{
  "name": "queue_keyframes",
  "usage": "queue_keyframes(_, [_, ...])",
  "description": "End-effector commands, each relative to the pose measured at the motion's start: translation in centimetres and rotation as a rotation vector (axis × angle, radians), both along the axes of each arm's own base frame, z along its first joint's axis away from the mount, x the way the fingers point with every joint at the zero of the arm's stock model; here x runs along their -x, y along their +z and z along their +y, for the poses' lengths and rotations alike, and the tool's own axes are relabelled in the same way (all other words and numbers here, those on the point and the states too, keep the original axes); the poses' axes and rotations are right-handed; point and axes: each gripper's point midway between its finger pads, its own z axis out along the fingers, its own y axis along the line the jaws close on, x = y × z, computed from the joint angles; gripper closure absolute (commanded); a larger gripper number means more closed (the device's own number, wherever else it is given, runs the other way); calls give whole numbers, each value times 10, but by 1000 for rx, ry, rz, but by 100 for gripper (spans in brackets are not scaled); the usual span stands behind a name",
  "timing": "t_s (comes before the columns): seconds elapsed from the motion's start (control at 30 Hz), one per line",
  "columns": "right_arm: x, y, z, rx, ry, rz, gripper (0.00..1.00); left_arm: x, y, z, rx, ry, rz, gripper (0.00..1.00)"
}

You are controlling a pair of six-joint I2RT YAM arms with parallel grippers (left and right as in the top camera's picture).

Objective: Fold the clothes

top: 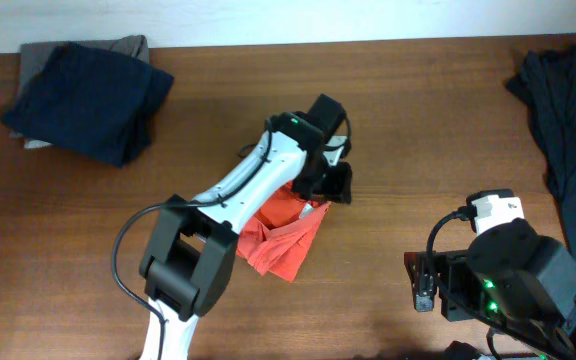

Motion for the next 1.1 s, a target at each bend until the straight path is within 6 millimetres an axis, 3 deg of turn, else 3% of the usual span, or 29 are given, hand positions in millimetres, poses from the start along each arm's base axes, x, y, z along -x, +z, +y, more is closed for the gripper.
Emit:
queue_keyframes(0.0, [-1, -1, -4, 18, -19, -4, 1, 6, 16, -4, -2, -37, -49, 50])
queue_keyframes(0.2, [0, -3, -5, 25, -19, 2, 1, 18, 25, -18, 12, -85, -69, 51])
queue_keyframes(0.37, [0, -3, -5, 25, -19, 2, 1, 26, 55, -27, 32, -138, -143, 50])
queue_keyframes(0.47, [0, -3, -5, 25, -19, 2, 1, 22, 73, -20, 14, -103, -185, 50])
queue_keyframes(0.57, [0, -3, -5, 25, -19, 2, 1, 7, 80, 7, -73, 81, -189, 49])
queue_keyframes(0.83, [0, -2, -5, 25, -19, 1, 1, -24, 72, 51, -118, 363, -98, 50])
queue_keyframes(1.07, [0, -3, -5, 25, -19, 2, 1, -27, 50, 54, -153, 419, -36, 50])
